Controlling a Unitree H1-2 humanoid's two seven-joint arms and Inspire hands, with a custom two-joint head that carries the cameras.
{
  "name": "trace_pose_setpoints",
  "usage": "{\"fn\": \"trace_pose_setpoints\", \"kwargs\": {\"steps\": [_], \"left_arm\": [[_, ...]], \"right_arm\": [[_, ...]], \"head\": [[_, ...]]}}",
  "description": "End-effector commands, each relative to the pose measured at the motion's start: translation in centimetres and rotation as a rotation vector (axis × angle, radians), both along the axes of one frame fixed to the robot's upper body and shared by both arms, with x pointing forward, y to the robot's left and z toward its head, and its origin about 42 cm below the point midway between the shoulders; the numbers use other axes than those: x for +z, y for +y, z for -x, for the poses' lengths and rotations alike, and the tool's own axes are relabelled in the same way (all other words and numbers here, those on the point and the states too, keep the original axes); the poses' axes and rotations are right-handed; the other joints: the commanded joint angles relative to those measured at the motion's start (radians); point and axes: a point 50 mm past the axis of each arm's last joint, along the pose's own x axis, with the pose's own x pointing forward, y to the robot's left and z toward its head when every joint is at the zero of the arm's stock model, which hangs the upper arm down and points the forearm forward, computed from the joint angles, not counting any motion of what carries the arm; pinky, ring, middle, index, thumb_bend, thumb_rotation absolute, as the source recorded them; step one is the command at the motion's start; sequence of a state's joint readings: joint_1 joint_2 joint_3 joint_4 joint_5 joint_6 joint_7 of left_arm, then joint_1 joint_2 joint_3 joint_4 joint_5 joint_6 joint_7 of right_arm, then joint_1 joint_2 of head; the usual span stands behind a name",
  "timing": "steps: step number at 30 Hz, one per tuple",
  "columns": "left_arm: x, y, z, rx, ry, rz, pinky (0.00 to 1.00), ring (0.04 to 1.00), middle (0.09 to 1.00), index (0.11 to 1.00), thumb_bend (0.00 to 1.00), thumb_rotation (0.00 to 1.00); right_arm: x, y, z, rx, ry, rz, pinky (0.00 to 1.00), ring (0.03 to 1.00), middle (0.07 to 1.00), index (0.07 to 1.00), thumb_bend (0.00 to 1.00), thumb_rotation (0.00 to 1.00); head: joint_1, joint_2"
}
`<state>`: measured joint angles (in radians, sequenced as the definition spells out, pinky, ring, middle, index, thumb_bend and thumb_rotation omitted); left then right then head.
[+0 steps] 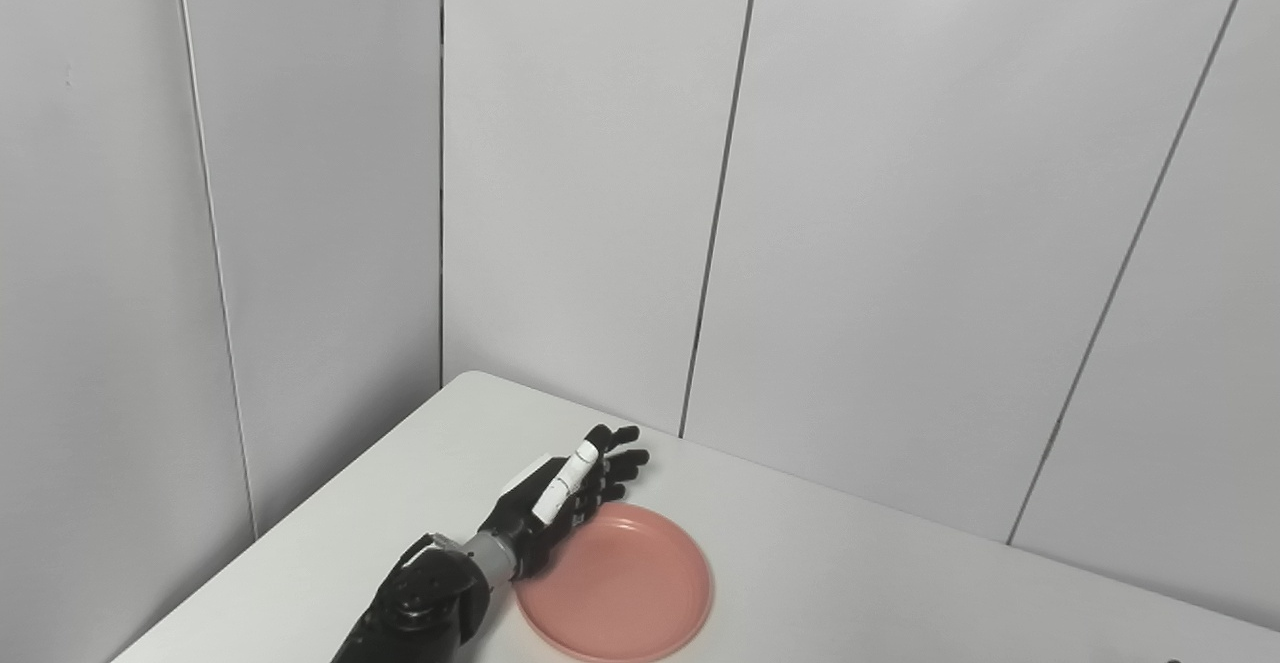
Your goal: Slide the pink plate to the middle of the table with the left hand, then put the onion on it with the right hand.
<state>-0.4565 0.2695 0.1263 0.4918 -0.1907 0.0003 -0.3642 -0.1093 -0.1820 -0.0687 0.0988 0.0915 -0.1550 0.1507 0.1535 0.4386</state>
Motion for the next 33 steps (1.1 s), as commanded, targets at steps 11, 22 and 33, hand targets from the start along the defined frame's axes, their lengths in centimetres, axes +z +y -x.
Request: {"fn": "trace_pose_setpoints", "kwargs": {"steps": [11, 22, 33], "left_arm": [[2.5, -0.6, 0.6, 0.028, -0.087, 0.039, 0.96, 0.942, 0.909, 0.91, 0.88, 0.96], [6.6, 0.3, -0.3, 0.007, -0.188, -0.023, 0.97, 0.948, 0.918, 0.923, 0.89, 0.98], [8.1, 2.3, -0.8, 0.041, -0.211, -0.133, 0.98, 0.958, 0.921, 0.94, 0.88, 0.99]], "right_arm": [[1.0, 2.2, 0.4, -0.006, 0.013, -0.007, 0.99, 0.963, 0.958, 0.991, 0.69, 0.79], [0.8, 1.9, 0.3, -0.003, 0.016, -0.009, 1.0, 0.973, 0.966, 0.998, 0.68, 0.8], [0.2, 0.4, -0.1, -0.002, 0.002, -0.019, 1.0, 0.966, 0.973, 1.0, 0.65, 0.82]], "head": [[-0.057, 0.022], [0.049, 0.009], [0.15, -0.012]]}}
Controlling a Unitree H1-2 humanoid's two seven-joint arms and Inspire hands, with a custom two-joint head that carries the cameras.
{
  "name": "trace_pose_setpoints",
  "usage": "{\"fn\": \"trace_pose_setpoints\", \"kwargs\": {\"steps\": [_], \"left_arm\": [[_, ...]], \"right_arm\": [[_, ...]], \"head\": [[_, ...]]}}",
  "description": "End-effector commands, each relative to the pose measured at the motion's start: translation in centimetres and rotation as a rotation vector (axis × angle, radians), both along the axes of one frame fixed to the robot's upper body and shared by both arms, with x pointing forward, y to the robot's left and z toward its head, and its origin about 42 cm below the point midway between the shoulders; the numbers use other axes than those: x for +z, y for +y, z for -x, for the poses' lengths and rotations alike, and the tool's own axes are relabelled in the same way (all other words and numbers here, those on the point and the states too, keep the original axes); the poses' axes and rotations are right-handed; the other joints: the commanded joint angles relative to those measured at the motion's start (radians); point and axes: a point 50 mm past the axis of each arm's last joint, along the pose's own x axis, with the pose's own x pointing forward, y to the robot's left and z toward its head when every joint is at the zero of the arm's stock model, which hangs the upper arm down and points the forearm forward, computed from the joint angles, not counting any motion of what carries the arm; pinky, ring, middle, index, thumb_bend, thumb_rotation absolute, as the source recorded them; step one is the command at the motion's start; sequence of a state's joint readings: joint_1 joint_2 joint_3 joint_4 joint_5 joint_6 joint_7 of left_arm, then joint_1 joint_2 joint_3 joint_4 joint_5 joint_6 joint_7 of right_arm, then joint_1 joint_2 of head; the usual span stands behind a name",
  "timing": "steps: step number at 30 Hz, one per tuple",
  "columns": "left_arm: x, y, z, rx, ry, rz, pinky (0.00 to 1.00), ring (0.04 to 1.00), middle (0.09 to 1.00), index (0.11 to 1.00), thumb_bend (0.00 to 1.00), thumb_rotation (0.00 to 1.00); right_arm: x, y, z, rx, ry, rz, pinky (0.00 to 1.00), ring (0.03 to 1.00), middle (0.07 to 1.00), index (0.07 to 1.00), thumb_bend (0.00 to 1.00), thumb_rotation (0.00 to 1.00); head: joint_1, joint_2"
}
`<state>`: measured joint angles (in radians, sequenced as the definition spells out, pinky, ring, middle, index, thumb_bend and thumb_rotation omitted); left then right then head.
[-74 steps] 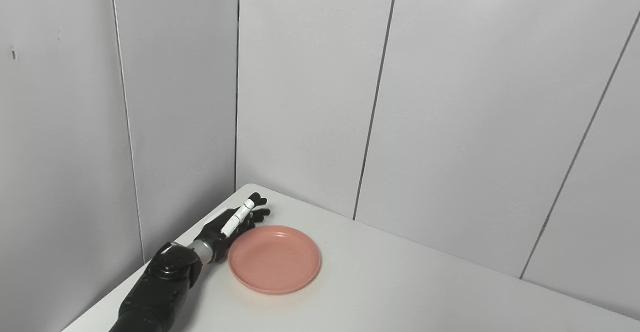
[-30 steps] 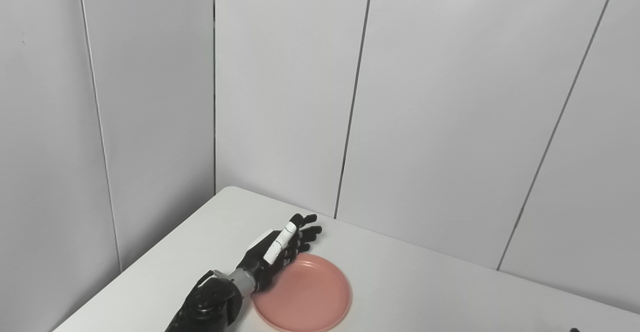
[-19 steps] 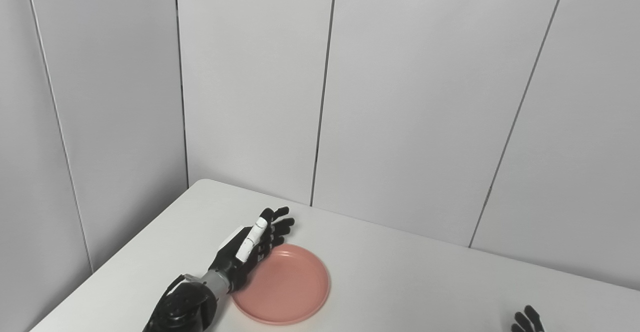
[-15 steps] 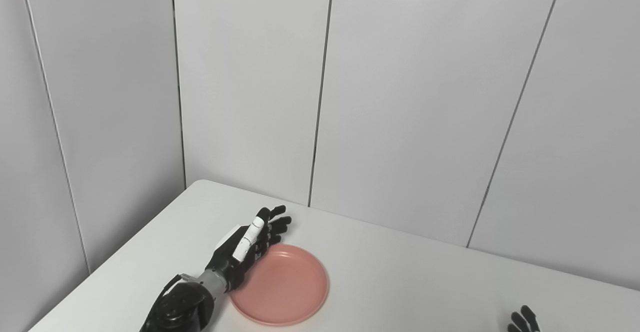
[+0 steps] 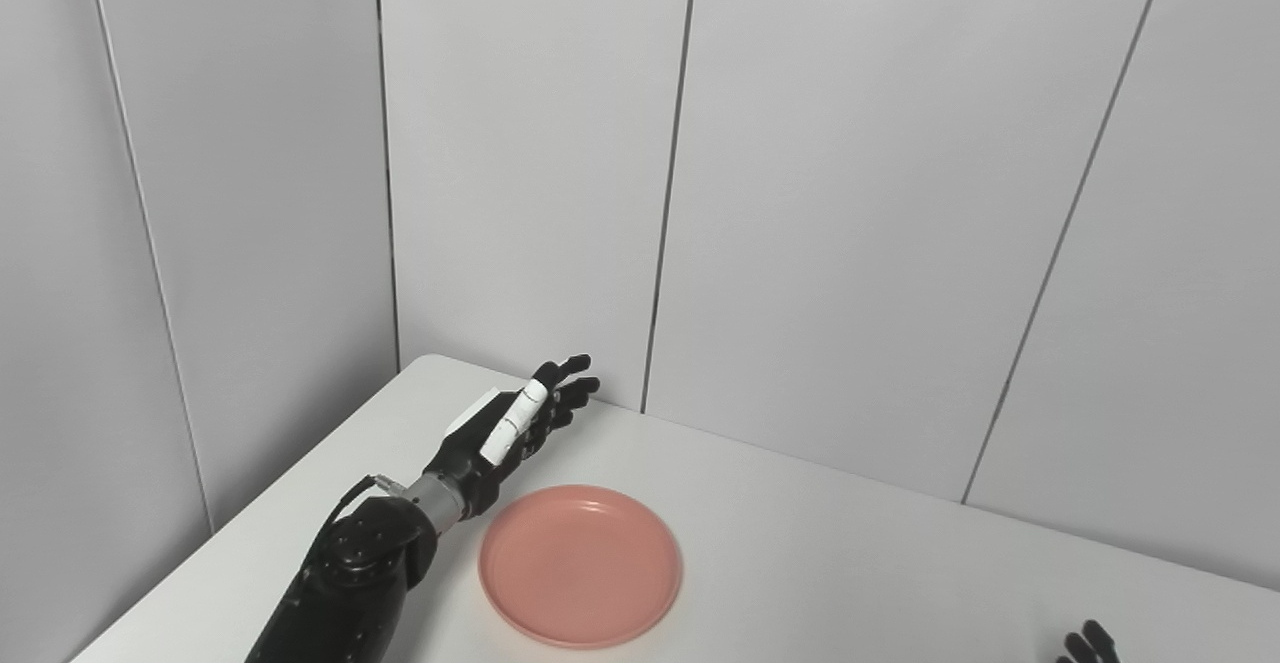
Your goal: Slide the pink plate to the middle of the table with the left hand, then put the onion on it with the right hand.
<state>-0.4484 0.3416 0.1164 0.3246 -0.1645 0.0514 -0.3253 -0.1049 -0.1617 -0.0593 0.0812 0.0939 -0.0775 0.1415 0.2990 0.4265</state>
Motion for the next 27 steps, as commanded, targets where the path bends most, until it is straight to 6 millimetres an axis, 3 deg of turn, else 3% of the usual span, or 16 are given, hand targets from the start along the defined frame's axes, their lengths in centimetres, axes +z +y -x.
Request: {"fn": "trace_pose_setpoints", "kwargs": {"steps": [1, 8, 15, 27], "left_arm": [[3.3, 0.6, -1.0, 0.022, -0.1, -0.027, 0.98, 0.955, 0.918, 0.936, 0.88, 0.99], [2.6, 2.4, -0.8, 0.064, -0.079, -0.087, 0.99, 0.957, 0.923, 0.937, 0.85, 1.0], [0.4, 4.1, -0.4, 0.108, 0.014, -0.098, 1.0, 0.971, 0.93, 0.933, 0.86, 0.99], [-2.6, 4.4, 0.2, 0.117, 0.062, -0.103, 1.0, 0.962, 0.932, 0.935, 0.82, 1.0]], "right_arm": [[0.5, -0.7, -0.2, 0.0, -0.06, 0.003, 1.0, 0.968, 0.974, 1.0, 0.65, 0.82], [0.5, -1.3, -0.2, -0.003, -0.045, -0.017, 1.0, 0.98, 0.983, 1.0, 0.63, 0.82], [0.6, -1.5, 0.0, 0.001, -0.039, -0.035, 1.0, 0.981, 0.981, 1.0, 0.62, 0.81], [0.5, -1.6, 0.0, 0.003, -0.036, -0.027, 1.0, 0.978, 0.972, 1.0, 0.62, 0.8]], "head": [[0.019, -0.003], [0.05, -0.01], [0.043, -0.009], [0.034, -0.009]]}}
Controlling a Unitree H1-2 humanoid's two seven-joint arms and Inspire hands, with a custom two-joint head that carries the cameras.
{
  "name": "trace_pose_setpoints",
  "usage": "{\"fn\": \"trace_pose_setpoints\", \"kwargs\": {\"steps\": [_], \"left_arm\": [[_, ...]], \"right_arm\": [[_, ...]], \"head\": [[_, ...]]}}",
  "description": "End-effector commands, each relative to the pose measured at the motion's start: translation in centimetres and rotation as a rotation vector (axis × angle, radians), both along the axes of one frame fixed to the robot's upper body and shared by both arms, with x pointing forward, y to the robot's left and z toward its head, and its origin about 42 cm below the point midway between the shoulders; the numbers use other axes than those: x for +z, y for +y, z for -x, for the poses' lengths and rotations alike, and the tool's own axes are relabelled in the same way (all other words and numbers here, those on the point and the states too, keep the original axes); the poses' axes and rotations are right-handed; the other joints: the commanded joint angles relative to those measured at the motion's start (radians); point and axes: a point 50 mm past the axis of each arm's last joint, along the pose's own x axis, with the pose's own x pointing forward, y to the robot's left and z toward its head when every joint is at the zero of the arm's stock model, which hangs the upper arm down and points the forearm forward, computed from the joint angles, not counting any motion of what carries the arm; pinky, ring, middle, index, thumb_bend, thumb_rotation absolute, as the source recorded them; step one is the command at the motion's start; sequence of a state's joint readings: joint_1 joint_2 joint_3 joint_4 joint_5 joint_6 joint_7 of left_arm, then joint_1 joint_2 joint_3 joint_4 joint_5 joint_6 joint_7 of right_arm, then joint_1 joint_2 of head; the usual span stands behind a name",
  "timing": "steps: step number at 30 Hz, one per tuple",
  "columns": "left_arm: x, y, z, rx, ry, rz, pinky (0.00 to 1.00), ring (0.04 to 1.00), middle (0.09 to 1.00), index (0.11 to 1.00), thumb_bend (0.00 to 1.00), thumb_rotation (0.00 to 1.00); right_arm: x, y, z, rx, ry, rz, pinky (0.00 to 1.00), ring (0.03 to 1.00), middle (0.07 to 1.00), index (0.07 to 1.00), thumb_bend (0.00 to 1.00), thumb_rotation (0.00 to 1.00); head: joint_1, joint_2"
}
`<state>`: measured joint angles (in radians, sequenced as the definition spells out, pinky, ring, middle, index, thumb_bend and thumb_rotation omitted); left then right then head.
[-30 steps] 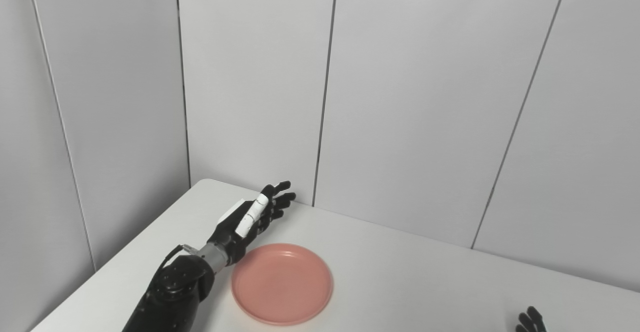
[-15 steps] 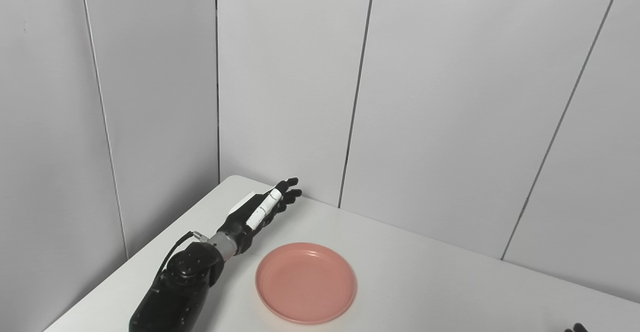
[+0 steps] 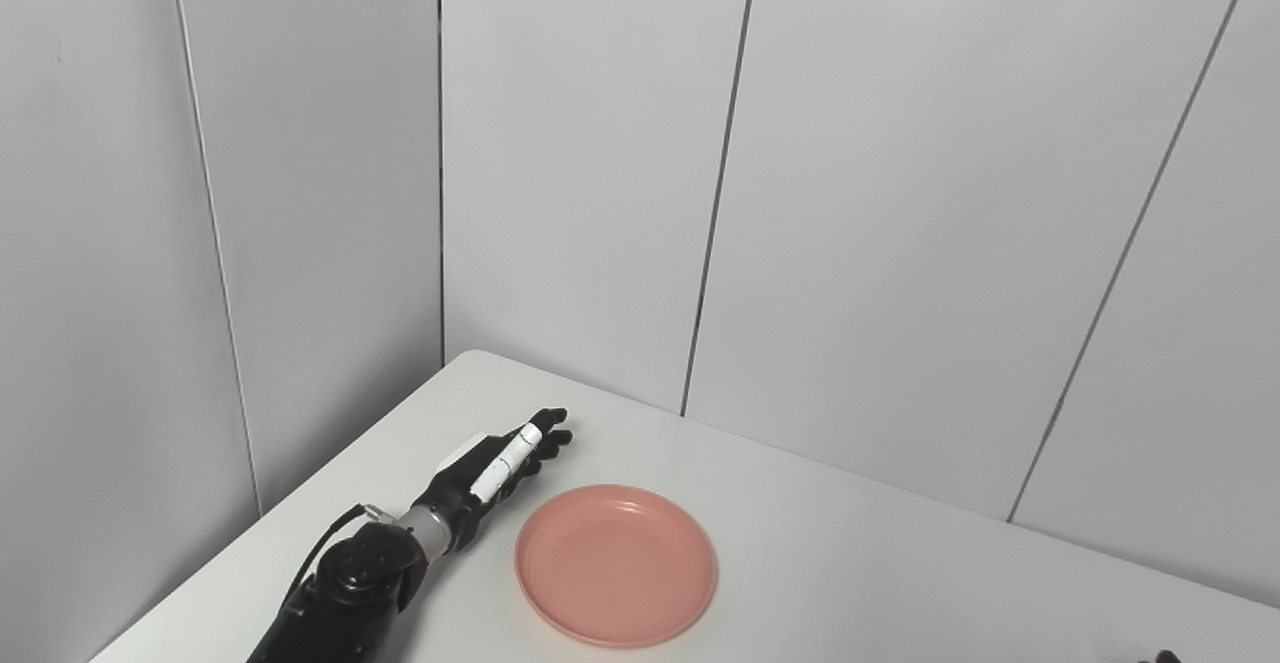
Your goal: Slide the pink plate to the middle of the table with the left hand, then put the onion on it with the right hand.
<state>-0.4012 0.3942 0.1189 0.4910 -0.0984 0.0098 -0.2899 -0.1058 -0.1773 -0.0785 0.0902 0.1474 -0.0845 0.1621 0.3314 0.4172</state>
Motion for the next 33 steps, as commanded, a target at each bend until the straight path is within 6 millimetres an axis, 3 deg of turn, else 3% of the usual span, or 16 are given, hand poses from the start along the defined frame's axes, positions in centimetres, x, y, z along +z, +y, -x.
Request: {"fn": "trace_pose_setpoints", "kwargs": {"steps": [1, 16, 33], "left_arm": [[2.3, 0.0, -1.4, -0.002, -0.093, -0.001, 0.99, 0.961, 0.931, 0.935, 0.83, 0.99], [0.1, -2.4, -0.9, -0.001, -0.115, 0.106, 0.97, 0.956, 0.921, 0.929, 0.9, 0.99], [0.5, -5.6, 0.3, -0.057, -0.143, 0.149, 1.0, 0.969, 0.932, 0.932, 0.89, 0.98]], "right_arm": [[0.4, -0.6, 0.0, 0.002, -0.033, 0.012, 1.0, 0.977, 0.972, 1.0, 0.62, 0.8], [0.6, -0.5, 0.2, -0.006, -0.042, 0.026, 1.0, 0.965, 0.968, 0.999, 0.64, 0.79], [0.9, -0.3, 0.2, -0.013, -0.046, 0.024, 1.0, 0.964, 0.964, 0.997, 0.64, 0.78]], "head": [[-0.001, 0.0], [-0.013, 0.006], [-0.037, 0.016]]}}
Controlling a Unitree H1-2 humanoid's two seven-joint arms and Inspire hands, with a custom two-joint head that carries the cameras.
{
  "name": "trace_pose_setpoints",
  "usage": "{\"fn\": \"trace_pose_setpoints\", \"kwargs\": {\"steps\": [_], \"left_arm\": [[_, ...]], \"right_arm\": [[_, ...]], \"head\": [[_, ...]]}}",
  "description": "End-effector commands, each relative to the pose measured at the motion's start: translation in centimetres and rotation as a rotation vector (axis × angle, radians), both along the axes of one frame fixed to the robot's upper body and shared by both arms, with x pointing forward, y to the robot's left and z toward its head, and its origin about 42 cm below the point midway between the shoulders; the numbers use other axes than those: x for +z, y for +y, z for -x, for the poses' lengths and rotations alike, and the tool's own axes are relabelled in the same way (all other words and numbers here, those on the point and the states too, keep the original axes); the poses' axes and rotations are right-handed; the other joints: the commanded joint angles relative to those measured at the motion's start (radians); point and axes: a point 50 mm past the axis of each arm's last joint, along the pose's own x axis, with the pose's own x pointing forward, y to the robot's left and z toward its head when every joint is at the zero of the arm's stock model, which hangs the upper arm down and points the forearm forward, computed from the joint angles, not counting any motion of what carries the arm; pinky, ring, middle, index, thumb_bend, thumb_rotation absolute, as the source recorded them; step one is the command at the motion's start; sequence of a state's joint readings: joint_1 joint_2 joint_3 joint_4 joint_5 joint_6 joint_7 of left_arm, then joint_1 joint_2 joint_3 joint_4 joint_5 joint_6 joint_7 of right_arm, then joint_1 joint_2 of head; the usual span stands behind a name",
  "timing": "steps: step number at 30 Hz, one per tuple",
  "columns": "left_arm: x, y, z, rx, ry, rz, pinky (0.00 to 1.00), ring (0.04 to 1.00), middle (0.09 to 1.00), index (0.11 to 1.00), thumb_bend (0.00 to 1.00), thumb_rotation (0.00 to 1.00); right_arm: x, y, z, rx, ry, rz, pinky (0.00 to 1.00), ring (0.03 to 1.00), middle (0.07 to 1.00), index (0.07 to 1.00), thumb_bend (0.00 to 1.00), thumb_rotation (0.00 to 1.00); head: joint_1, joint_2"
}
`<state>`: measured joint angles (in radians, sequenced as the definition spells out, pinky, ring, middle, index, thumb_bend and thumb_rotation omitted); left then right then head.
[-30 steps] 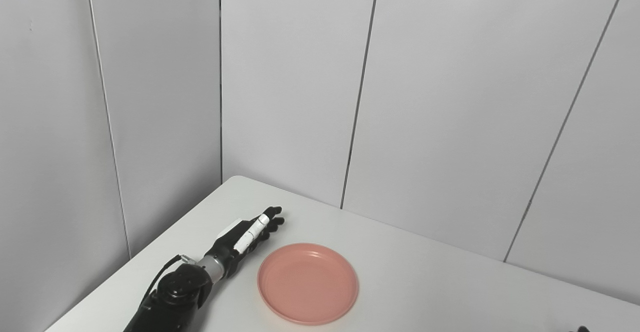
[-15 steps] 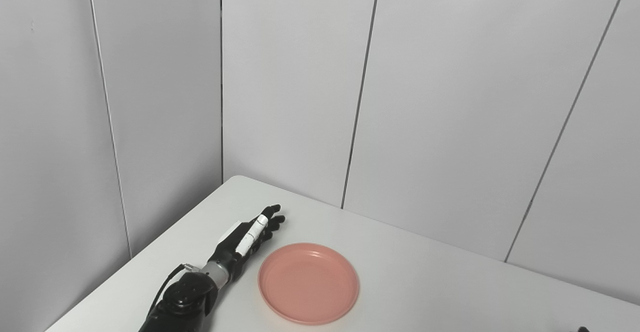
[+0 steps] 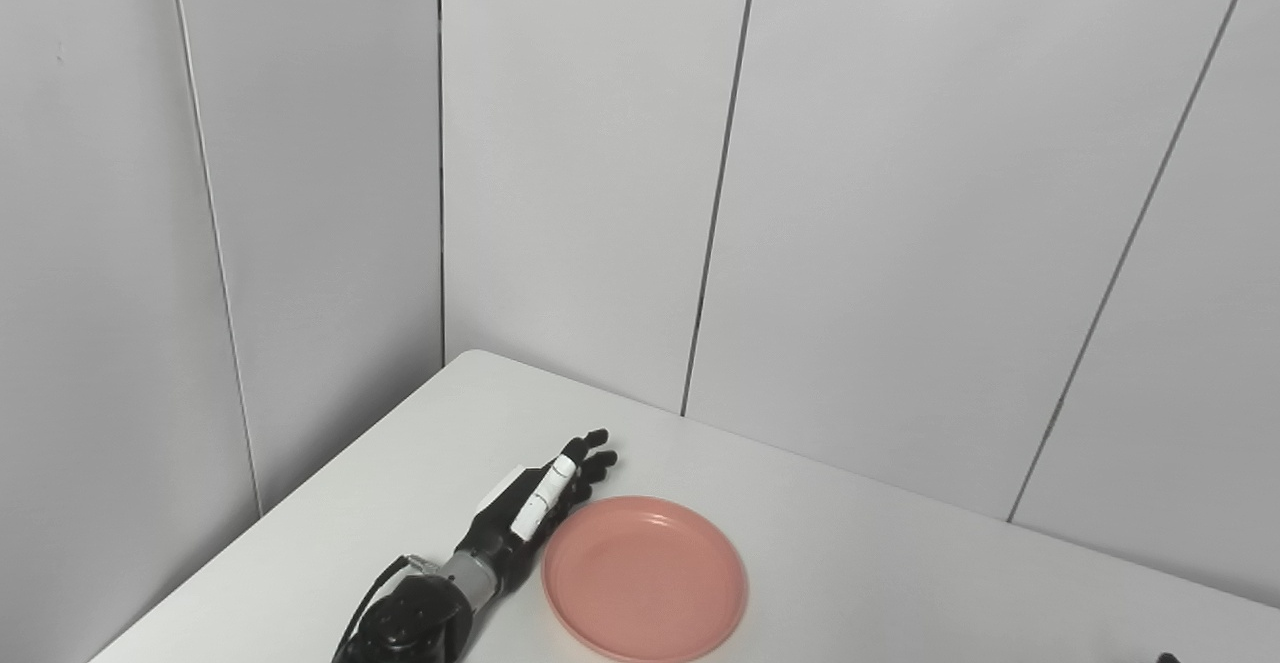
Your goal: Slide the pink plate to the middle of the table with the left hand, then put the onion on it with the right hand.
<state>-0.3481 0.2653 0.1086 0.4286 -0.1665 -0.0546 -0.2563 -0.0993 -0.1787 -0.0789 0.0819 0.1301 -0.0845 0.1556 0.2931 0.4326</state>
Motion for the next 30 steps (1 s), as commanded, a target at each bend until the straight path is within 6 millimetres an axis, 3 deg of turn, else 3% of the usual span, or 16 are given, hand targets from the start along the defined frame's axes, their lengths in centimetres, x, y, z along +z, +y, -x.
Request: {"fn": "trace_pose_setpoints", "kwargs": {"steps": [1, 5, 9, 13, 30], "left_arm": [[2.5, -0.1, -0.9, -0.022, -0.074, -0.015, 1.0, 0.971, 0.933, 0.933, 0.89, 0.98], [2.5, -0.3, -0.7, -0.025, -0.073, -0.018, 1.0, 0.972, 0.935, 0.937, 0.88, 0.99], [2.2, -0.1, -0.7, -0.026, -0.081, -0.007, 1.0, 0.965, 0.936, 0.935, 0.88, 0.98], [2.0, -0.1, -0.9, -0.023, -0.076, 0.001, 0.99, 0.956, 0.926, 0.929, 0.88, 0.97], [1.5, -3.9, -1.7, -0.055, -0.109, 0.1, 0.98, 0.961, 0.933, 0.92, 0.87, 0.98]], "right_arm": [[0.9, -0.2, 0.0, -0.005, -0.046, 0.007, 1.0, 0.965, 0.965, 0.999, 0.64, 0.78], [1.0, 0.1, 0.1, -0.006, -0.051, 0.015, 1.0, 0.959, 0.962, 0.995, 0.66, 0.79], [0.8, 0.5, 0.1, 0.0, -0.068, 0.028, 0.97, 0.941, 0.952, 0.986, 0.66, 0.79], [1.1, 1.2, 0.3, 0.004, -0.063, 0.017, 0.96, 0.936, 0.945, 0.977, 0.67, 0.76], [1.8, 3.9, 0.9, -0.007, -0.041, 0.044, 0.99, 0.968, 0.962, 0.997, 0.67, 0.8]], "head": [[0.0, 0.002], [-0.035, 0.009], [-0.148, 0.012], [-0.204, 0.017], [-0.338, 0.037]]}}
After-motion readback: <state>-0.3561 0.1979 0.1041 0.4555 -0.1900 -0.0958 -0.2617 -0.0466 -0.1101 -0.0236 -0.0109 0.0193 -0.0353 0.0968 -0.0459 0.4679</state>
